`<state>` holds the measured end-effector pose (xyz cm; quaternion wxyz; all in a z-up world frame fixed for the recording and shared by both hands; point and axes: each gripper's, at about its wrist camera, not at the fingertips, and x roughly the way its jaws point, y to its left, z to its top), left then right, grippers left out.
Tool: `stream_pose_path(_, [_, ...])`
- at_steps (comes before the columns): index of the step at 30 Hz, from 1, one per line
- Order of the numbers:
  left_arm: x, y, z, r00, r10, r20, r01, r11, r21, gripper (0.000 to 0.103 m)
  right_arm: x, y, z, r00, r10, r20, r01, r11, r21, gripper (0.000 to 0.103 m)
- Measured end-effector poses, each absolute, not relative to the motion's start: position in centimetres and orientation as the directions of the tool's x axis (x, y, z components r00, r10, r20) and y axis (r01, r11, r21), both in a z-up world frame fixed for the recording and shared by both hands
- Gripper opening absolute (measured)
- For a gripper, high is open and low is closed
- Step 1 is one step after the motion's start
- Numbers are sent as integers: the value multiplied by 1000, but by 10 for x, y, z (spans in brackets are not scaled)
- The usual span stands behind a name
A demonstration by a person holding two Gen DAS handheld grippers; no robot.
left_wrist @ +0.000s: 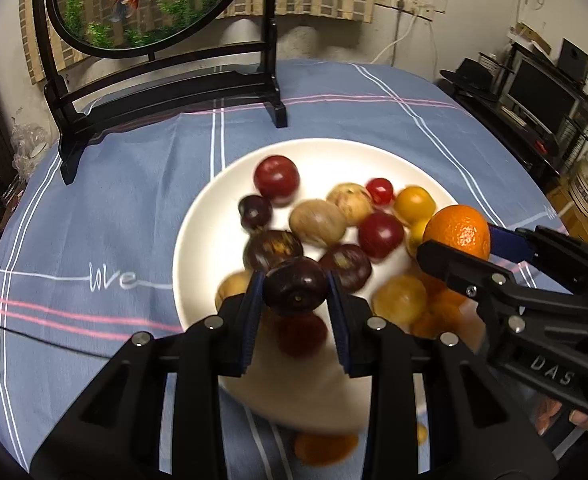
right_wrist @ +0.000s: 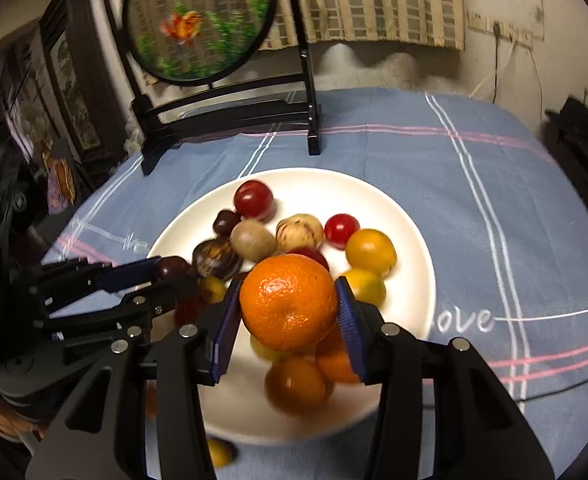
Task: Organize fruits
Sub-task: 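Lower the plum and mandarin onto the white plate and open both grippers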
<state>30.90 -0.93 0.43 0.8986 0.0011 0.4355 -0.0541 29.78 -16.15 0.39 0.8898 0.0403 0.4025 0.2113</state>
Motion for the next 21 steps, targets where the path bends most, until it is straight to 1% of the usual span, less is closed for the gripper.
stream_pose_path(2, [315, -9, 4, 610, -104, -785, 97, 994, -57, 45, 308, -164, 1, 564, 445, -695, -339, 893, 296, 49])
stream_pose_path(3, [318, -9, 6, 619, -97, -779, 89, 995, -53, 47, 309, -166, 0, 564, 450, -692, -335, 891, 306, 49])
stream_pose_path(4, [319, -9, 7, 626, -91, -775, 84, 995, -50, 52, 310, -169, 1, 570, 455, -684, -326, 889, 321, 50])
stream_pose_path(6, [319, -8, 10, 635, -99, -766, 79, 995, -64, 57, 307, -175, 3, 585, 465, -665, -309, 885, 348, 57])
stream_pose_path(7, [319, -7, 10, 636, -105, -765, 79, 994, -71, 61, 303, -179, 6, 597, 470, -650, -304, 883, 359, 60])
stream_pose_path(10, [312, -7, 12, 643, -97, -760, 78, 995, -61, 62, 289, -184, 12, 607, 472, -639, -316, 882, 351, 60])
stream_pose_path(15, [285, -8, 15, 661, -73, -746, 79, 996, -27, 69, 260, -193, 19, 620, 467, -631, -326, 884, 334, 62])
stream_pose_path(19, [251, -8, 15, 681, -61, -730, 90, 996, 0, 74, 230, -192, 19, 633, 429, -644, -339, 902, 268, 63])
stream_pose_path(21, [234, -7, 13, 689, -52, -723, 89, 996, 14, 74, 216, -191, 18, 638, 410, -652, -345, 909, 234, 63])
